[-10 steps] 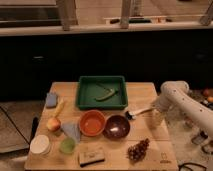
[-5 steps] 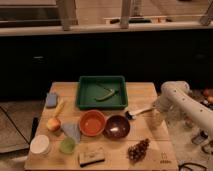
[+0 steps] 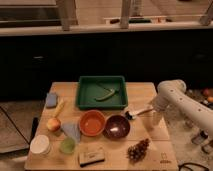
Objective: Place brush in plastic cup
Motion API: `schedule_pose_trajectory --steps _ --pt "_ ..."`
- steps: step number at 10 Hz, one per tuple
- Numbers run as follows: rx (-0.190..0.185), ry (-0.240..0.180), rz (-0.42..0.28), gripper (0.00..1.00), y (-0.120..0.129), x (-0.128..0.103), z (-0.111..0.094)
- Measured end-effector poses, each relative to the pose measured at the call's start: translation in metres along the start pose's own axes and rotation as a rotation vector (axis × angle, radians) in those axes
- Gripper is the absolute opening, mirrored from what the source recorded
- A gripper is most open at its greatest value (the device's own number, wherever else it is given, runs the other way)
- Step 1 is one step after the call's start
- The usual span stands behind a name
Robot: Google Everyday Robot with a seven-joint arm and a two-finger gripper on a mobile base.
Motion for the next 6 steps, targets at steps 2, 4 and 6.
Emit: schedule_pose_trajectory --steps 2,4,6 --pt "0.006 0.001 -0.057 0.80 -0.006 -0.010 -0.004" --pt "-0.002 0.001 -0.094 0.80 -0.015 -0.019 -0.002" --pt "-0.025 0.001 -0.124 0.64 -0.023 -0.025 0.009"
